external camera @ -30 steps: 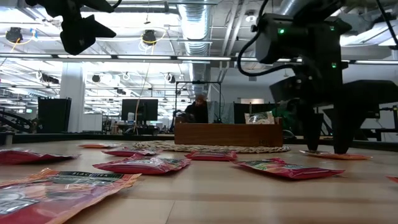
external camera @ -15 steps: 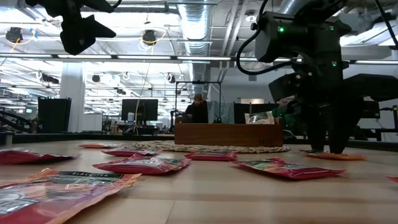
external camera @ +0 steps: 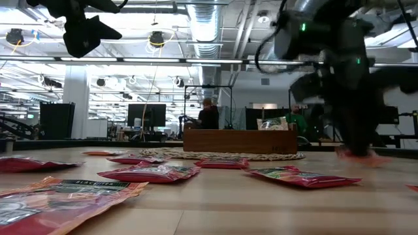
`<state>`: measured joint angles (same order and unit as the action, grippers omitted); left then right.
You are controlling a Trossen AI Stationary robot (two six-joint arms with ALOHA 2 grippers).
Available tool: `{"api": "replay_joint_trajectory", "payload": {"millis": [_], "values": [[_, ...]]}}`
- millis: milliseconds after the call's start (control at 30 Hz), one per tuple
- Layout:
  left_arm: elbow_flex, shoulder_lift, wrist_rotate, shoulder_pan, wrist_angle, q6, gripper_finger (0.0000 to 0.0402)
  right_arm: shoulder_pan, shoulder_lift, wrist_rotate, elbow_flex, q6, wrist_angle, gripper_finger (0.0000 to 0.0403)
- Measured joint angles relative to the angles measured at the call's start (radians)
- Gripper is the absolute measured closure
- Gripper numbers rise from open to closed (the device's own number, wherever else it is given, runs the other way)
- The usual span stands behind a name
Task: Pick & Place Tea
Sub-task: Put the orange tea bag into the middle slot of the wooden organizer
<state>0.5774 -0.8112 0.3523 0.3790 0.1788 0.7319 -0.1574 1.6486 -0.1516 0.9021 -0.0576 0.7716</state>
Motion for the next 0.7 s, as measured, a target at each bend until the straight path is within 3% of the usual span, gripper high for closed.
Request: {"api": "replay_joint_trajectory", "payload": {"millis": [267,367,567,700], "values": [[0.000,0.000,0.002,0.000,-0.001,0.000,0.0205,0.000,-0.192,0.063,0.132,-0.075,0.184,0.0401],[0.000,0.000,0.010,0.000,-0.002,-0.001,0.0205,0.002,-0.219,0.195,0.228,-0.074,0.189,0.0401],[0.000,0.000,0.032,0.000,-0.001,-0.006,0.0205,0.031,-0.156,0.600,0.451,-0.024,0.140,0.0402],[0.000,0.000,0.035,0.000,-0.001,-0.007,0.0205,0.089,-0.056,0.690,0.541,0.045,0.129,0.0402]]}}
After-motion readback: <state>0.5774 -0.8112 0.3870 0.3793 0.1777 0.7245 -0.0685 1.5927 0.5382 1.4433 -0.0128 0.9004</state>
